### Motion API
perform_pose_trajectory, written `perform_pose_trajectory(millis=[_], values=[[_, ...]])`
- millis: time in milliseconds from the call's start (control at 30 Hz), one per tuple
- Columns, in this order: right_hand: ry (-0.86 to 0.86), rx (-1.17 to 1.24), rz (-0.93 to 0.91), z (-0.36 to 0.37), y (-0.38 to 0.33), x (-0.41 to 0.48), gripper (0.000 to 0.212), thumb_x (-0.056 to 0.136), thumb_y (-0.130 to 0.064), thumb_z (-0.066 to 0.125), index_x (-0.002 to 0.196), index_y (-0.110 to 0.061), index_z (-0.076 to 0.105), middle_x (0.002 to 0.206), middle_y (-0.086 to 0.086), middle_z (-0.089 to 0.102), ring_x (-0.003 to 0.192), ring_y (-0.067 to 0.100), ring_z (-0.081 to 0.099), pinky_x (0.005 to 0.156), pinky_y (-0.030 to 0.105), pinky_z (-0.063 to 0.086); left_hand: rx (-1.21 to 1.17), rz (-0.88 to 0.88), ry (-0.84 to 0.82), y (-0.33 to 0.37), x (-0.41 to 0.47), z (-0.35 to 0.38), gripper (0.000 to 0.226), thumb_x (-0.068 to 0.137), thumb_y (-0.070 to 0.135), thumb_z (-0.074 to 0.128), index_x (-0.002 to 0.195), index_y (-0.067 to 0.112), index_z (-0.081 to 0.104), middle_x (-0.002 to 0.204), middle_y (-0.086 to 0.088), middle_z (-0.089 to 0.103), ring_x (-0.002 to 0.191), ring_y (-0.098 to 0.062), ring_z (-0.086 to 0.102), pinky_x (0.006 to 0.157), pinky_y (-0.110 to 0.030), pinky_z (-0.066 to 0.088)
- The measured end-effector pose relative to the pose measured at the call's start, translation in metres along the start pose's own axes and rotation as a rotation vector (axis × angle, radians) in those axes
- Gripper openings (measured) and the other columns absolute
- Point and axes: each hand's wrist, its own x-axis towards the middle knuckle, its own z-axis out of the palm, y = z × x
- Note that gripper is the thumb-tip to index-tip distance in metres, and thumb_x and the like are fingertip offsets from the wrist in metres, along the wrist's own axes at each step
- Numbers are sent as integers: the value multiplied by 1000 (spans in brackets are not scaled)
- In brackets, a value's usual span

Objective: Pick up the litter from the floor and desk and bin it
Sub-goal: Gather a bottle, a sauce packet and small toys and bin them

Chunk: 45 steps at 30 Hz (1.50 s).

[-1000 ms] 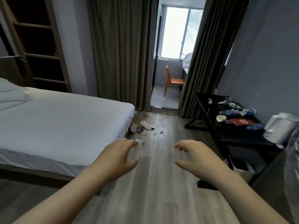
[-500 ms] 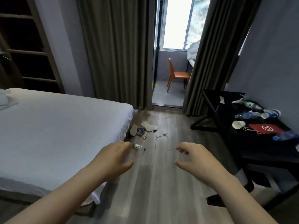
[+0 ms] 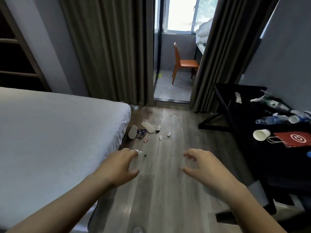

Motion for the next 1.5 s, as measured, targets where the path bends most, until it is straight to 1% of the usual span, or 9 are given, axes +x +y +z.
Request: perform_pose_trajectory(millis=[133,300,433,600,700,800,967,1267,1500], values=[[-34,-8,29,0,17,66,48,82,-42,64,128,-30,55,121,-11,59,110,6,54,90,25,47,-16,-17,-30,-23,70,11,50,87,49,56,131,30,45,128,6,52,113,-12,52,90,-25,43],[-127,-38,76,-5,25,148,49,85,-44,63,130,-29,52,125,-10,57,116,7,53,94,26,46,-85,-35,-55,-54,143,17,51,87,46,58,132,26,46,128,5,52,116,-11,50,92,-21,38],[-119,-19,60,-10,32,206,44,85,-40,65,126,-27,56,122,-8,59,114,8,53,95,28,45,-115,-35,-50,-71,198,14,49,86,46,60,130,28,47,122,6,54,108,-10,53,87,-21,42],[-147,-7,60,-15,46,271,44,84,-41,65,125,-27,56,118,-9,60,113,8,53,96,30,45,-144,-50,-95,-87,257,17,49,86,44,59,131,28,48,125,6,53,112,-11,53,94,-25,43],[-141,11,53,-16,58,320,44,83,-40,66,124,-27,57,116,-9,60,110,8,55,93,28,46,-128,-65,-99,-99,300,19,43,86,43,59,123,25,51,117,4,55,103,-11,54,81,-20,40],[-160,27,42,-17,72,376,44,82,-40,67,123,-28,58,115,-9,61,107,7,55,90,27,47,-118,-110,-86,-112,350,18,36,85,42,59,113,20,54,110,1,56,92,-12,52,71,-20,33],[-199,22,-1,-25,99,469,43,82,-38,67,122,-27,58,114,-8,61,106,10,55,88,27,47,-93,-184,-100,-131,425,15,44,86,43,57,125,22,51,122,2,55,111,-15,54,83,-25,41],[-354,-3,-2,4,124,614,43,81,-39,67,121,-27,59,110,-10,60,103,8,55,85,23,46,-182,-335,-172,-179,533,50,41,85,43,57,120,23,52,115,2,56,107,-18,55,84,-29,44],[-420,-12,36,65,127,700,42,83,-38,65,122,-23,59,114,-4,62,105,12,56,89,28,47,-292,-396,-236,-241,599,103,40,82,40,60,117,21,57,113,-1,59,106,-19,57,86,-29,45]])
